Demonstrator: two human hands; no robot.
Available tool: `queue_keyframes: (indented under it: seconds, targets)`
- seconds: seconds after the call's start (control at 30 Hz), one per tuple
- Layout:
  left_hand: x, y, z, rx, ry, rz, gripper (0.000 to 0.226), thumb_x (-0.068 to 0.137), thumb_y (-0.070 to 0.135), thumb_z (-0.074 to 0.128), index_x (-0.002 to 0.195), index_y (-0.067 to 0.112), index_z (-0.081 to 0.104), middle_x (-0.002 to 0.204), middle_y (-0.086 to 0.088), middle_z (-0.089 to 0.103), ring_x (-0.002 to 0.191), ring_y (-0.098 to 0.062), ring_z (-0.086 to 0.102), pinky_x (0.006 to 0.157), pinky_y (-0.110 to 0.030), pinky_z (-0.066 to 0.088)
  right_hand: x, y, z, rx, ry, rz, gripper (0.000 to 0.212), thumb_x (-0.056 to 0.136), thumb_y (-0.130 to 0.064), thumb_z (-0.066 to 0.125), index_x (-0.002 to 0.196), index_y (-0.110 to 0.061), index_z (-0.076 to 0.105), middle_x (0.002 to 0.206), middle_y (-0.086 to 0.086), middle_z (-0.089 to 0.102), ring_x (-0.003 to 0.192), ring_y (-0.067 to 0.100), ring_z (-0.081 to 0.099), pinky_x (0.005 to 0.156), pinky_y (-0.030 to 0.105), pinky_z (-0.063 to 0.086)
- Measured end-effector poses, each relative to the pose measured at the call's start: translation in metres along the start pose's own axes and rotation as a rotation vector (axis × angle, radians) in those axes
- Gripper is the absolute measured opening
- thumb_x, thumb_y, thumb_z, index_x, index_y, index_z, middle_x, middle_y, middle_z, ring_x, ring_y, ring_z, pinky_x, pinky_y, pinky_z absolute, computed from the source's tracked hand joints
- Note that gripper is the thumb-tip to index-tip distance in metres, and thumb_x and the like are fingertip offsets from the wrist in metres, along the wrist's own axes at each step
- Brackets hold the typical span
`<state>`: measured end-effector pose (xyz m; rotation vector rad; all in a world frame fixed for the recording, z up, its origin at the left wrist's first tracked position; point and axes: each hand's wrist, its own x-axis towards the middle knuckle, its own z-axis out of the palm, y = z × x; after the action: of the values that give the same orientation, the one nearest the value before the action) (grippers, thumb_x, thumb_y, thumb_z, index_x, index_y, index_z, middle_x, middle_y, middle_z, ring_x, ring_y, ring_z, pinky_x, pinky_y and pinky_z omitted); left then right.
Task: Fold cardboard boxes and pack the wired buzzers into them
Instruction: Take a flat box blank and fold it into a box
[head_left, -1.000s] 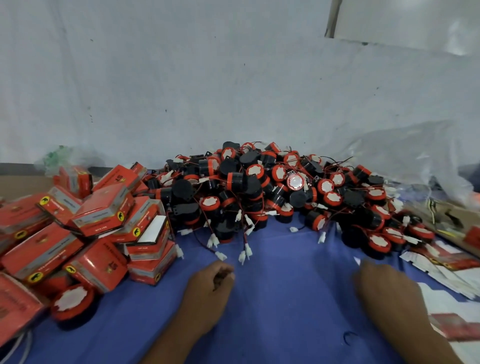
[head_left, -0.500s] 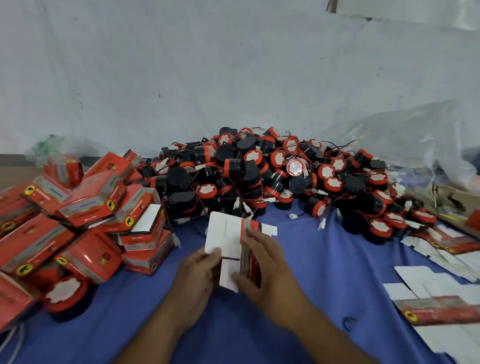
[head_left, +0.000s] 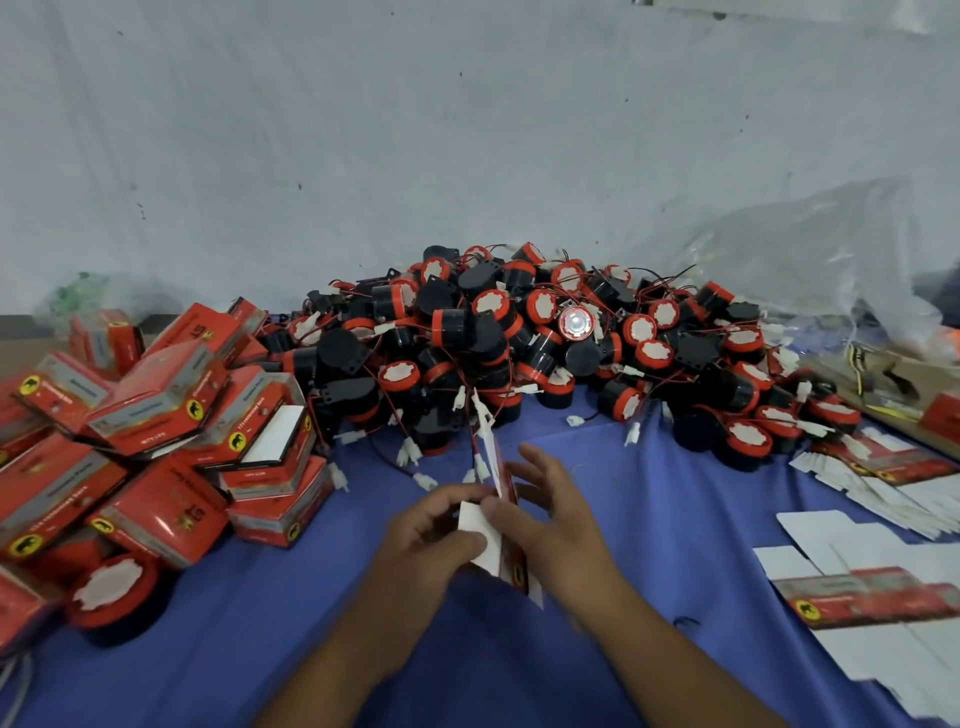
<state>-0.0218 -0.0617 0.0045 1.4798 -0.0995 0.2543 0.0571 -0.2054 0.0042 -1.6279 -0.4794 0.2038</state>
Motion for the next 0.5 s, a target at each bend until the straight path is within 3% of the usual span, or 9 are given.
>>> queue_keyframes:
  seconds: [0.07, 0.17, 0.27, 0.37, 0.5]
  targets:
    - [-0.003, 0.001, 0.007, 0.099, -0.047, 0.055, 0.039, 0.084, 0.037, 0.071, 0.122, 0.034, 0.064, 0.121, 0.002, 0.068, 0.111, -0.019, 0.066, 0.086, -0.026, 0.055, -0.002, -0.004, 0.001, 0.145, -0.009, 0.049, 0.065, 0.081, -0.036, 0.081, 0.137, -0.035, 0.047, 0.131, -0.009, 0.058, 0.119, 0.010, 0.060, 0.096, 0.036, 0.055]
    - [-0.004, -0.005, 0.013, 0.109, -0.091, 0.036, 0.078, 0.073, 0.051, 0.083, 0.138, 0.033, 0.044, 0.134, 0.009, 0.058, 0.120, -0.010, 0.060, 0.089, -0.022, 0.053, -0.005, -0.010, 0.003, 0.317, -0.051, 0.094, 0.072, 0.077, -0.044, 0.081, 0.139, -0.024, 0.048, 0.127, 0.007, 0.063, 0.115, 0.026, 0.065, 0.099, 0.051, 0.053]
    - [-0.005, -0.008, 0.015, 0.148, -0.116, 0.039, 0.110, 0.063, 0.054, 0.088, 0.149, 0.046, 0.021, 0.149, 0.021, 0.040, 0.132, 0.000, 0.047, 0.093, -0.020, 0.051, -0.008, -0.012, 0.005, 0.269, -0.168, 0.127, 0.071, 0.076, -0.045, 0.069, 0.140, -0.023, 0.049, 0.125, 0.009, 0.065, 0.106, 0.014, 0.069, 0.093, 0.032, 0.057]
    - [-0.005, -0.007, 0.011, 0.208, -0.073, 0.086, 0.114, 0.060, 0.058, 0.089, 0.146, 0.059, 0.014, 0.153, 0.032, 0.027, 0.137, 0.010, 0.034, 0.091, -0.009, 0.046, -0.008, -0.013, 0.004, 0.239, -0.248, 0.160, 0.067, 0.082, -0.048, 0.073, 0.140, -0.027, 0.050, 0.121, 0.006, 0.066, 0.106, 0.009, 0.068, 0.092, 0.027, 0.055]
    - [-0.005, -0.008, 0.013, 0.179, -0.007, 0.136, 0.101, 0.066, 0.044, 0.087, 0.147, 0.045, 0.026, 0.140, 0.025, 0.048, 0.127, 0.000, 0.052, 0.087, -0.016, 0.052, -0.008, -0.010, 0.005, 0.332, -0.242, 0.157, 0.054, 0.087, -0.045, 0.069, 0.133, -0.019, 0.057, 0.121, 0.013, 0.068, 0.109, 0.026, 0.067, 0.098, 0.043, 0.053]
